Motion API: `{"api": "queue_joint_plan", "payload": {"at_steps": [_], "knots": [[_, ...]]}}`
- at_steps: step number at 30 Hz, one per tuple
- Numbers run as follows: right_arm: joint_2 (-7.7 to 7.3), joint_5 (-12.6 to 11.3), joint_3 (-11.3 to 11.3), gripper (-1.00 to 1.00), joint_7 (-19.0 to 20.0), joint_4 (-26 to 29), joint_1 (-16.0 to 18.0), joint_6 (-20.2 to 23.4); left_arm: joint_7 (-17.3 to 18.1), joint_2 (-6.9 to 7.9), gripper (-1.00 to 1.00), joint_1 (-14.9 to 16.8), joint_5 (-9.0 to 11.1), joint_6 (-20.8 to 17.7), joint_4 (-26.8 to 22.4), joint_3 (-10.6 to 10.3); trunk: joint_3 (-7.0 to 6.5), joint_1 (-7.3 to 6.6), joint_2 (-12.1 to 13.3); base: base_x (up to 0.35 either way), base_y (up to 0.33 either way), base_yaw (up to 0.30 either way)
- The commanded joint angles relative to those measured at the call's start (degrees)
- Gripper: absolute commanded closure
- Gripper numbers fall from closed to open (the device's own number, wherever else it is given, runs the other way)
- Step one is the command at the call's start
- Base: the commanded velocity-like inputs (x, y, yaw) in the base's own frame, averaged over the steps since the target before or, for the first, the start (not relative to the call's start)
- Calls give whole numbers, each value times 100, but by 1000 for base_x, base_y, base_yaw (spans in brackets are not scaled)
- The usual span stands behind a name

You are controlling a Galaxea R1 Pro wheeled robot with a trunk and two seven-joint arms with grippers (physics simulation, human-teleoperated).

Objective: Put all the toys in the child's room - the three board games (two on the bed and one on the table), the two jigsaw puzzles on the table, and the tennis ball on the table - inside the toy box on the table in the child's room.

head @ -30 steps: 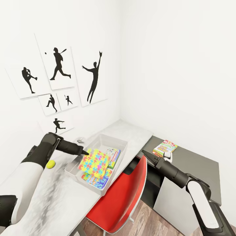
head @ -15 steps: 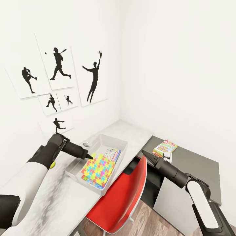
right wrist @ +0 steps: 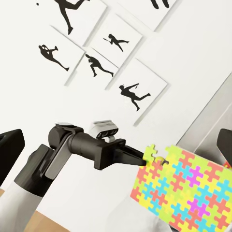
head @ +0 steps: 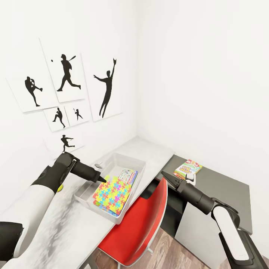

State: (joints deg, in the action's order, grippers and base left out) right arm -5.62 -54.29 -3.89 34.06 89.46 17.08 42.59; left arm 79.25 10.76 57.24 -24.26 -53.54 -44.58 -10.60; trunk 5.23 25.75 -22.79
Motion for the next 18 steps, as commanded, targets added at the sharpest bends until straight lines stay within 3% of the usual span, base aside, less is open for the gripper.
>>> {"api": "queue_joint_plan", "payload": {"at_steps": [1,10,11,18], "knots": [[0,-21,-7,-100,3,1,6,39,57,1,100,6,-52,-56,-6,-8,13,4,-13,0,0,0],[0,-20,-7,-100,4,1,6,39,56,5,100,6,-52,-43,-6,-13,13,4,-13,0,0,0],[-1,-20,-7,-100,4,1,6,39,56,5,-100,6,-52,-43,-6,-13,13,4,-13,0,0,0],[-1,-21,-7,-100,4,1,6,39,54,36,-100,6,-52,-50,-5,2,13,4,-13,0,0,0]]}}
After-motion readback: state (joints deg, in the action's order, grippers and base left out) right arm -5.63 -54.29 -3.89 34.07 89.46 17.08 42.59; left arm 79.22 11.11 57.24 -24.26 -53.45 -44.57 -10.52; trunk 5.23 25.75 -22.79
